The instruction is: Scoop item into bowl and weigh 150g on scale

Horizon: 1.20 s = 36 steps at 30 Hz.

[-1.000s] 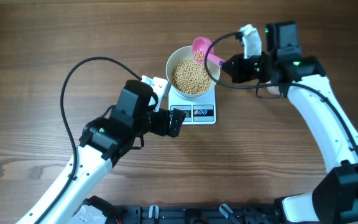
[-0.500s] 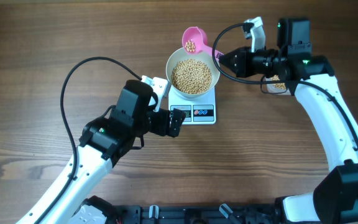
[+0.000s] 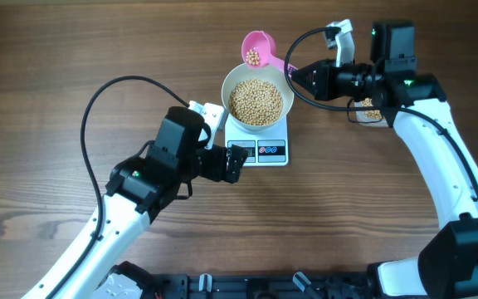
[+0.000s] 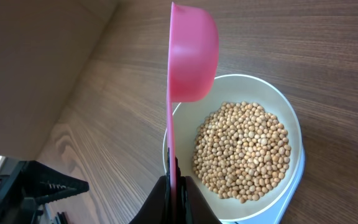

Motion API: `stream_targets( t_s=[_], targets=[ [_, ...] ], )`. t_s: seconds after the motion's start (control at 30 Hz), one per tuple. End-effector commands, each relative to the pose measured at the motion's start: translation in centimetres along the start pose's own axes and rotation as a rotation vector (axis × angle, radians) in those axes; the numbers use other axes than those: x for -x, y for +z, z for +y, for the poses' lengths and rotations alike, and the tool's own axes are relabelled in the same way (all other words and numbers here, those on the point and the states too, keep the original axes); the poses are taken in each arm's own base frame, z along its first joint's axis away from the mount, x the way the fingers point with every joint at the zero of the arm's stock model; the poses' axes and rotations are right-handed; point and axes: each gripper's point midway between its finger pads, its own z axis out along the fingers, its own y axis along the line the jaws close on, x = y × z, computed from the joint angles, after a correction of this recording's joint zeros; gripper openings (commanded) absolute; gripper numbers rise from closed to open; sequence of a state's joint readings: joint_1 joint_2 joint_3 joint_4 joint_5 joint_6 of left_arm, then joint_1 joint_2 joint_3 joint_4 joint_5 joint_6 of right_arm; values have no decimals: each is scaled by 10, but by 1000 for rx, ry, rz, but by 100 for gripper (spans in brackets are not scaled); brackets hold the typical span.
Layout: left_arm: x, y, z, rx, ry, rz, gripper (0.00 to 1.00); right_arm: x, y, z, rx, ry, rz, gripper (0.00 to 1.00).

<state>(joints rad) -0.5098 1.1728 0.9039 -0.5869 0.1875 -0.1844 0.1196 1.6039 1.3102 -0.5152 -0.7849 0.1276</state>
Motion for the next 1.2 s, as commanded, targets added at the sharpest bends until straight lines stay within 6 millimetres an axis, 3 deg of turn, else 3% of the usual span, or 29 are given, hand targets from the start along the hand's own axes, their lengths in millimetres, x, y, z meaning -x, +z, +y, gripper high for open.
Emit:
stream_targets(
  t_s=[0.0, 0.37, 0.6, 0.77, 1.17],
  targets=[
    [-1, 1, 0, 4, 22, 2, 100, 14, -11, 16, 28, -62, -38, 4],
    [-1, 1, 0, 4, 22, 2, 100, -3, -11, 14, 22, -187, 21, 4],
    [-1, 1, 0, 4, 22, 2, 100, -3, -11, 12, 11, -183, 22, 4],
    [-1, 1, 0, 4, 22, 2, 100, -8, -12, -11, -118, -179, 49, 4],
    [-1, 1, 0, 4, 22, 2, 100, -17, -5, -9, -146, -235, 89, 4]
  ],
)
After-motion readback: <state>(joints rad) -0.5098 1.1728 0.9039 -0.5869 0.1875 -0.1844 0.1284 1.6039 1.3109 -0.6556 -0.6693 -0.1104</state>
